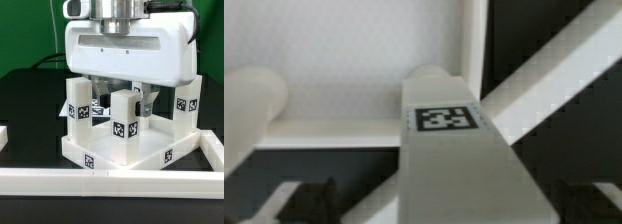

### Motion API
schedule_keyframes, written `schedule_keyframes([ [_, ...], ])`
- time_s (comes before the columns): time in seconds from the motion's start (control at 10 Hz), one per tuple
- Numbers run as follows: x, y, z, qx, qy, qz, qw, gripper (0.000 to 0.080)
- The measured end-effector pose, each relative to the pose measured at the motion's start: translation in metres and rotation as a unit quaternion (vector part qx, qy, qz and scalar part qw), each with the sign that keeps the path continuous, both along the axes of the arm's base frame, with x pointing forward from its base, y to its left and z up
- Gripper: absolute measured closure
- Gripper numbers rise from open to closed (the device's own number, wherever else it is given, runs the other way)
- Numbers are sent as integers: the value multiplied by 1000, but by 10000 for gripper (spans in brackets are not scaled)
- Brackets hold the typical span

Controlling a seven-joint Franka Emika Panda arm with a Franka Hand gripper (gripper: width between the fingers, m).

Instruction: Assemble desk

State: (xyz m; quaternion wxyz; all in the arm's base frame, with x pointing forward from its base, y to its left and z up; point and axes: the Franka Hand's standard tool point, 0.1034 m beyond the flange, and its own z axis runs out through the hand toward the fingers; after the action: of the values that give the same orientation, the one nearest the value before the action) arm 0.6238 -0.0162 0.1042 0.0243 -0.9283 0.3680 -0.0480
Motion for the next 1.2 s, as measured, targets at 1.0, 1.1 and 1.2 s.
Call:
schedule_keyframes([
  [1.0, 0, 8, -1, -53, -2, 482, 874, 151],
  [1.1, -1, 9, -3, -56, -2, 511, 858, 151],
  [1.2, -2, 9, -3, -59, -3, 525, 849, 151],
])
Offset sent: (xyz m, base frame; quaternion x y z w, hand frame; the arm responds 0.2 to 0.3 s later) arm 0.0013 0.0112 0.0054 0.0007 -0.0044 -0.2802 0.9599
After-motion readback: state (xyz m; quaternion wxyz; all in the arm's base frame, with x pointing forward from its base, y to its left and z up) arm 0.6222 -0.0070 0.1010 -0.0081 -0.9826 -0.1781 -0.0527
